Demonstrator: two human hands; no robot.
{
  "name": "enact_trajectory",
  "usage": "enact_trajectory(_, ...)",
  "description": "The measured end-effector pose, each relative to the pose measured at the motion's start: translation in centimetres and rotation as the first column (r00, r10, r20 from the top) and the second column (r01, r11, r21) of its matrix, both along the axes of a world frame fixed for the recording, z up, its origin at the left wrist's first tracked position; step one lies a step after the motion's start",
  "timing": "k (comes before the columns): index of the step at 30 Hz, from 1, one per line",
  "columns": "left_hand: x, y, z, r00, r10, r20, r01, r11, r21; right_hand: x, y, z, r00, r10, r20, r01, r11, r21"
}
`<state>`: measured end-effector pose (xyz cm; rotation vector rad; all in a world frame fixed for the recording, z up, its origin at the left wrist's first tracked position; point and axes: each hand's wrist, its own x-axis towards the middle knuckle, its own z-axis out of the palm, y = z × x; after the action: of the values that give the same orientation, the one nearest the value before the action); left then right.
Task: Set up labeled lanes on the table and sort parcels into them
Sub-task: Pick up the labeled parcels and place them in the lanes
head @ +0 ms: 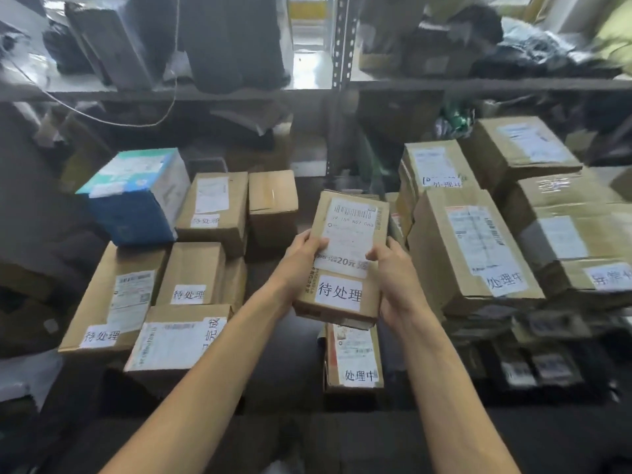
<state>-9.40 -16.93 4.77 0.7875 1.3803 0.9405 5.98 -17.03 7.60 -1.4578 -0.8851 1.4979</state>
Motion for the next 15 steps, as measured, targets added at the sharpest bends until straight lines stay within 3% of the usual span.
enact_trajectory(7,0.5,8.9,-6.0,0.992,0.074,-0.100,-0.079,0.996,-0.043,-0.7,8.2,-5.3,0.972,-0.005,0.235,0.021,0.998,-0.067)
enact_trajectory(11,1.2,13.8,-8.9,0.981,0.095,-0.172,-0.100,0.995,-0.022,-1.3,13.1,-8.4,0.883,0.031,0.468,-0.024,0.999,-0.022)
enact_trajectory(15,2.2,17.6,-10.8,0.982,0.063,-0.181,-0.068,0.997,-0.021,-1.2,16.6,-10.4,0.810,0.002,0.587,-0.016,1.000,0.019)
